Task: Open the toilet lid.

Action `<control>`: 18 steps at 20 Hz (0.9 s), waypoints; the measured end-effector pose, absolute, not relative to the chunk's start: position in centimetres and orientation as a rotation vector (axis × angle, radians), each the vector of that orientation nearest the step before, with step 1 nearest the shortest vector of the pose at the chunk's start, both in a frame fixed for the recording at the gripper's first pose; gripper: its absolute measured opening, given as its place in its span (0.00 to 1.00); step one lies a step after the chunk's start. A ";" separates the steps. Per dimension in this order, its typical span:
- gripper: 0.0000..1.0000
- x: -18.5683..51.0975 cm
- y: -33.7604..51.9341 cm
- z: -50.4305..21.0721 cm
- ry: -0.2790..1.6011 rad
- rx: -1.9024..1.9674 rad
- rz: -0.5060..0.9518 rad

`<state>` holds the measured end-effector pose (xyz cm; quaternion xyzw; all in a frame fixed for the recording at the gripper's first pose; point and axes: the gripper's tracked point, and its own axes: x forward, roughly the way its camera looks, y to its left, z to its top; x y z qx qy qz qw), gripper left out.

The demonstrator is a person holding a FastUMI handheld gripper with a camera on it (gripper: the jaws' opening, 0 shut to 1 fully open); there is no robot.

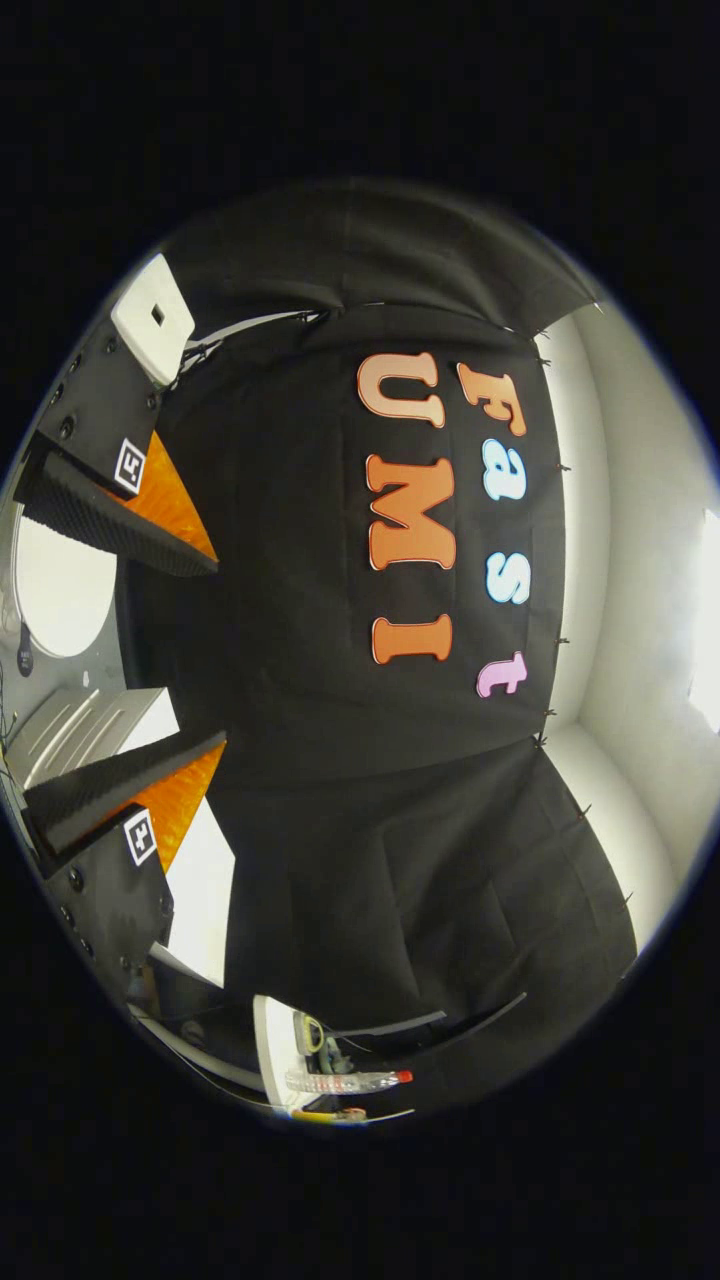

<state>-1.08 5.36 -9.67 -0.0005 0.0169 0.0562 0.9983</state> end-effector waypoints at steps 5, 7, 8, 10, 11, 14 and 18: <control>0.98 -0.5 5.0 -16.5 0.138 0.046 0.124; 0.98 -0.5 4.4 -19.1 0.182 0.055 0.116; 0.98 -0.5 4.3 -20.2 0.199 0.056 0.114; 0.98 -0.5 3.8 -22.9 0.234 0.032 0.102; 0.98 -0.6 3.5 -24.5 0.260 0.009 0.094; 0.98 -1.2 3.4 -28.6 0.328 0.021 0.092; 0.98 -1.6 2.6 -34.4 0.411 0.098 0.059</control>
